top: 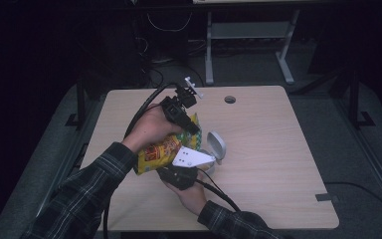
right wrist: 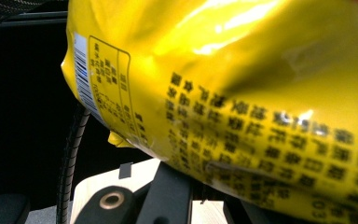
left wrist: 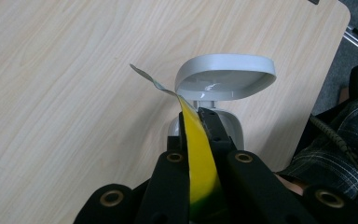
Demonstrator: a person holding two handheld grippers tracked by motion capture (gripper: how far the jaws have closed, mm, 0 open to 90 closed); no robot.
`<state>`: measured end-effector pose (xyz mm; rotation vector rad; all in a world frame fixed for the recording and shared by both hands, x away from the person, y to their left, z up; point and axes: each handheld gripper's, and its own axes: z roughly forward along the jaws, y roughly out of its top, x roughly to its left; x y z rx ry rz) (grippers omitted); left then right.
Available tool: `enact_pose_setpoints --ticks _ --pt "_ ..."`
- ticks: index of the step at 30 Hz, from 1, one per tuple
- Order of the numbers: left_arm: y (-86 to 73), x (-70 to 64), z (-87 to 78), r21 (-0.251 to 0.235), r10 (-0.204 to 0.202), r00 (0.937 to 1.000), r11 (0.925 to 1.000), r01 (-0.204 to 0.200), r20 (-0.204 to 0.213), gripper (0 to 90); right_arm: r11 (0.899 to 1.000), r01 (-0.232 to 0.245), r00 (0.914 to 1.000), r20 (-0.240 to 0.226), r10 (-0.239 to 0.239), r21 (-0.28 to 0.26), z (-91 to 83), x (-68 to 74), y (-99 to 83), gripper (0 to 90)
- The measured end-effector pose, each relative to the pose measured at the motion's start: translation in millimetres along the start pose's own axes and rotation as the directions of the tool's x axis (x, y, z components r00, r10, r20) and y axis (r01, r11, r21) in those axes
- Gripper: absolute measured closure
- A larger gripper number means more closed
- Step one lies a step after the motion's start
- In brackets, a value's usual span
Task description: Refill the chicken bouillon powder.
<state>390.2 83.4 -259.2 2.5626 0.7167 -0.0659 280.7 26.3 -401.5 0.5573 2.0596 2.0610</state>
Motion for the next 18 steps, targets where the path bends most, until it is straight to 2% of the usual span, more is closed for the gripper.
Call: enact_pose_setpoints --ticks 18 --pt "3.6 -1.1 -1.6 -0.008 0.007 1.0000 0.9999 -0.007 -0.005 90.0 1.000 0.004 1.0000 0.006 -0.004 -0.005 -1.3 -2.4 2.7 89.8"
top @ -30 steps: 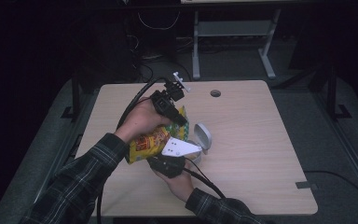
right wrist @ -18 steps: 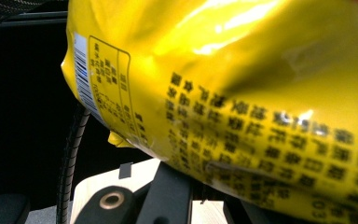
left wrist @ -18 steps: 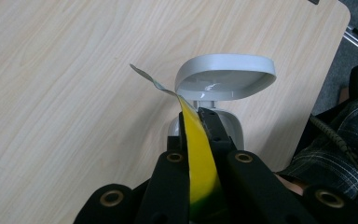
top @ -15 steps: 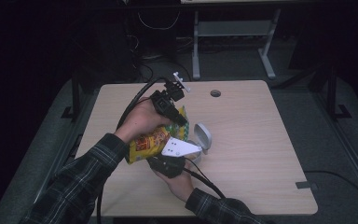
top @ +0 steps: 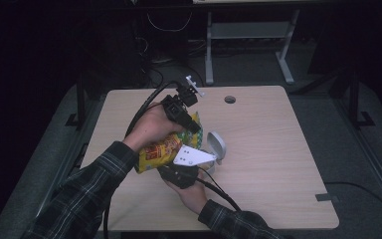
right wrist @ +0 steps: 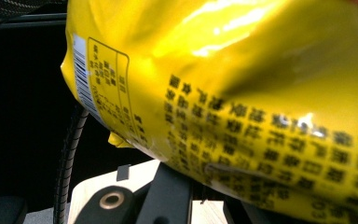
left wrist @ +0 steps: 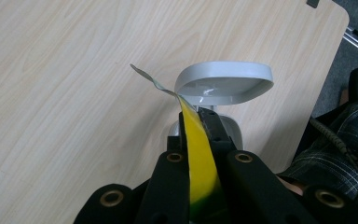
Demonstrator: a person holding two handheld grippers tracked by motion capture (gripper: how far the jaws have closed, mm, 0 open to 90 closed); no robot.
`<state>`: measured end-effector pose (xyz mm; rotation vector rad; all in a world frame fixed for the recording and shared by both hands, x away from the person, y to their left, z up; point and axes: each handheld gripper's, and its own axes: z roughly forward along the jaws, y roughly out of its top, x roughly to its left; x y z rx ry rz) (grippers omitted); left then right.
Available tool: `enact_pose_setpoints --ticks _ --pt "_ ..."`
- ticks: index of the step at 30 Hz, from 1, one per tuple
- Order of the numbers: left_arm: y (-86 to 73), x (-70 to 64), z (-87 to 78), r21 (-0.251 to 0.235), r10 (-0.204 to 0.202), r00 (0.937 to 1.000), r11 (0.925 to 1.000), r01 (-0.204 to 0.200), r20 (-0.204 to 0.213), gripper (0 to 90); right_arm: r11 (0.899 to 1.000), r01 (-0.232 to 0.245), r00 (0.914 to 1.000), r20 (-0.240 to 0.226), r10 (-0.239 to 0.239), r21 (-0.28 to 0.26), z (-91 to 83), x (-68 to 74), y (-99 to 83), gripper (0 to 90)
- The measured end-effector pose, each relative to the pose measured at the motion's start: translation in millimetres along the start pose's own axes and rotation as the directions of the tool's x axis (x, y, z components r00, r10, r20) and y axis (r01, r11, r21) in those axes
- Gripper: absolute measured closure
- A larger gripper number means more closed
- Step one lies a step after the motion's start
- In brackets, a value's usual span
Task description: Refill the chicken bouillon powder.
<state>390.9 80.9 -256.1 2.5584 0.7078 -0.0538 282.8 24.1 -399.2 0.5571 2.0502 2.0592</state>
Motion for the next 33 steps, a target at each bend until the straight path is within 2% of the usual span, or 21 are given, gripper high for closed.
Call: enact_pose_setpoints --ticks 26,33 --pt "0.2 0.9 1.4 0.001 -0.001 1.0000 1.0000 0.001 -0.001 89.9 1.000 -0.004 1.0000 0.003 0.004 0.002 0.6 -0.9 -0.7 89.8" --pt "-3.0 2.3 7.3 0.008 -0.008 0.9999 0.9999 0.008 0.007 89.9 1.000 -0.009 0.9999 0.005 0.009 0.009 0.9 -0.7 -4.9 89.8"
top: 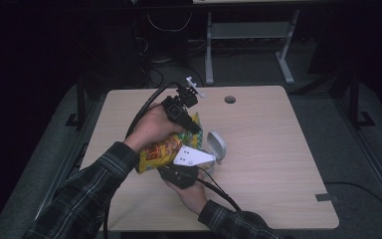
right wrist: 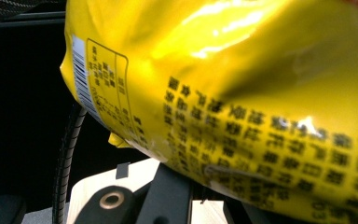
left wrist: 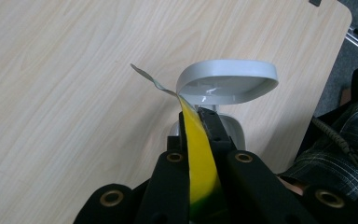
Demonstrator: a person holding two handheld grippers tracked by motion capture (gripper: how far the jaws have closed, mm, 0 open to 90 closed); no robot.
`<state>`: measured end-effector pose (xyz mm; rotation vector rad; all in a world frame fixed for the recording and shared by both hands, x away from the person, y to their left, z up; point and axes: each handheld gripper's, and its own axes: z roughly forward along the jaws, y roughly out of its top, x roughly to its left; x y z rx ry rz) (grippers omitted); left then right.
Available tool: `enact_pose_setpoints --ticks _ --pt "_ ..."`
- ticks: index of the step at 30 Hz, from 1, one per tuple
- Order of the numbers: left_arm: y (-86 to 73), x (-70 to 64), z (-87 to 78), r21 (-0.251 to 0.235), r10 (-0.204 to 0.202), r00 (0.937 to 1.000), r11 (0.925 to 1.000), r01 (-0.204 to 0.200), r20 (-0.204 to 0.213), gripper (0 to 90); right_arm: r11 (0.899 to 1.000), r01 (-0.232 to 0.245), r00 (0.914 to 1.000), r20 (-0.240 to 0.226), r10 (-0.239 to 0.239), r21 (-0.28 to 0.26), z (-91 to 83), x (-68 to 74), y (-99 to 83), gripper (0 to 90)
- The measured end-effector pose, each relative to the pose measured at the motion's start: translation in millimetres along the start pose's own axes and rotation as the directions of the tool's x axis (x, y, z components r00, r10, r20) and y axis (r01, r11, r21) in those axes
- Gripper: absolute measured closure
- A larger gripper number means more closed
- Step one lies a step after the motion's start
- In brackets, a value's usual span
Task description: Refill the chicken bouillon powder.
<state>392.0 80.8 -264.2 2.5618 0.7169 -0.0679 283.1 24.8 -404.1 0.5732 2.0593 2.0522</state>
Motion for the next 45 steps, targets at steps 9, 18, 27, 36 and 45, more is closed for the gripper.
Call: enact_pose_setpoints --ticks 9,18,27,36,45 --pt "-3.2 3.7 7.9 0.007 -0.011 0.9999 0.9999 0.011 0.012 89.9 1.000 -0.025 0.9997 0.000 0.025 0.015 0.6 0.5 -7.0 89.9" --pt "-2.0 4.7 20.2 0.028 -0.010 0.9998 0.9996 0.010 0.015 89.9 0.999 -0.043 0.9990 0.012 0.043 0.019 -1.4 -1.0 -14.6 89.8" --pt "-1.8 4.6 21.6 0.033 -0.009 0.9998 0.9994 0.008 0.016 89.9 0.999 -0.043 0.9990 0.015 0.043 0.020 -2.0 -1.4 -15.7 89.8" --pt "-1.8 4.4 20.1 0.026 -0.011 0.9998 0.9996 0.010 0.014 89.9 0.999 -0.033 0.9994 0.014 0.033 0.016 -1.8 -1.8 -15.0 89.8" --pt "-2.4 3.9 18.0 0.021 -0.009 0.9999 0.9997 0.009 0.012 89.9 0.999 -0.030 0.9995 0.012 0.030 0.014 -1.4 -0.9 -13.8 89.8"
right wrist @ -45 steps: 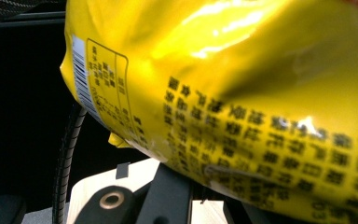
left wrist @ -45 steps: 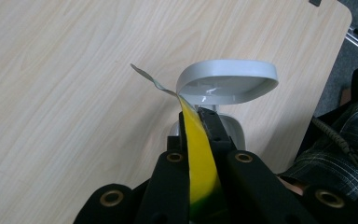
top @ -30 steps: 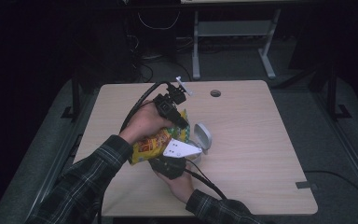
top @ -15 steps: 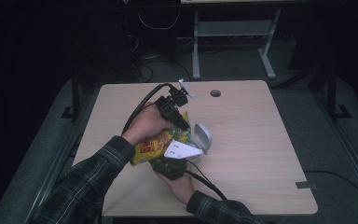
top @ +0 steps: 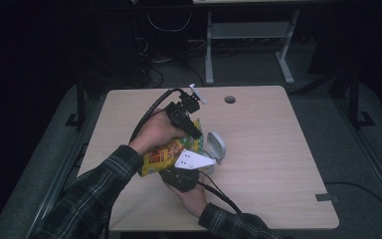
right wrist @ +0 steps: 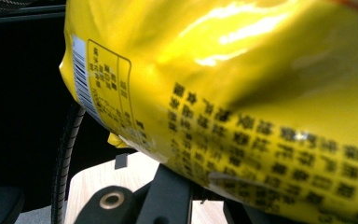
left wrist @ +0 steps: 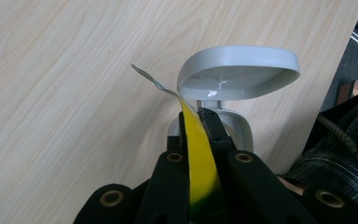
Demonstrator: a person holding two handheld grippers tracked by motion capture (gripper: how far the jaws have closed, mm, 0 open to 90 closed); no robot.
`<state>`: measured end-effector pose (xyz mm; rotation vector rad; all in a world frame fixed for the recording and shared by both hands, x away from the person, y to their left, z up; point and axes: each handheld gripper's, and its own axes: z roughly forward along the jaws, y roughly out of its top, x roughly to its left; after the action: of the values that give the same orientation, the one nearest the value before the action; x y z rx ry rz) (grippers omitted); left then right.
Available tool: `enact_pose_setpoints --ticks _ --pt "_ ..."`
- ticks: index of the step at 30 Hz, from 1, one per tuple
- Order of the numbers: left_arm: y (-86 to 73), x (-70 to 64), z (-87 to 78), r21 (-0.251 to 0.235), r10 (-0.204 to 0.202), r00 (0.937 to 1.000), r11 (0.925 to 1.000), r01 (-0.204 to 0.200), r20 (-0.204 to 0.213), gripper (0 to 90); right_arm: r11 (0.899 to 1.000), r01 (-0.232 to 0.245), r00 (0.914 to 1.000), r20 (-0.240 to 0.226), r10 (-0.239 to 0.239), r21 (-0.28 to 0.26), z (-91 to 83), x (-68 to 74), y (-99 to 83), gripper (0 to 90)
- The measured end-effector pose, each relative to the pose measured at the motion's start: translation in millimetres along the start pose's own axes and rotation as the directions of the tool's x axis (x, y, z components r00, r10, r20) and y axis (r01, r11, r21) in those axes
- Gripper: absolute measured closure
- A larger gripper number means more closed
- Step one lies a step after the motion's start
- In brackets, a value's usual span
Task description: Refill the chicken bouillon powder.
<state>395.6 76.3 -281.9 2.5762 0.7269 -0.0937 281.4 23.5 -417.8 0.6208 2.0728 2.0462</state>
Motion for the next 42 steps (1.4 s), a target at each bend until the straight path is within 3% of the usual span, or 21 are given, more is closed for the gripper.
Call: enact_pose_setpoints --ticks 23,34,42 --pt "4.1 -3.1 -3.4 -0.011 0.008 0.9999 0.9999 -0.009 -0.008 89.9 1.000 0.000 1.0000 0.005 0.000 -0.008 -1.8 -1.5 3.5 89.8" --pt "-7.7 -1.0 -11.3 -0.053 0.004 0.9997 0.9986 -0.003 0.022 90.0 0.998 0.062 0.9980 0.004 -0.062 0.029 1.0 2.1 0.9 89.8" --pt "-19.9 -0.1 -20.8 -0.089 0.002 0.9988 0.9960 0.002 0.048 90.0 0.995 0.079 0.9969 -0.002 -0.079 0.066 4.3 5.8 -0.5 89.8"
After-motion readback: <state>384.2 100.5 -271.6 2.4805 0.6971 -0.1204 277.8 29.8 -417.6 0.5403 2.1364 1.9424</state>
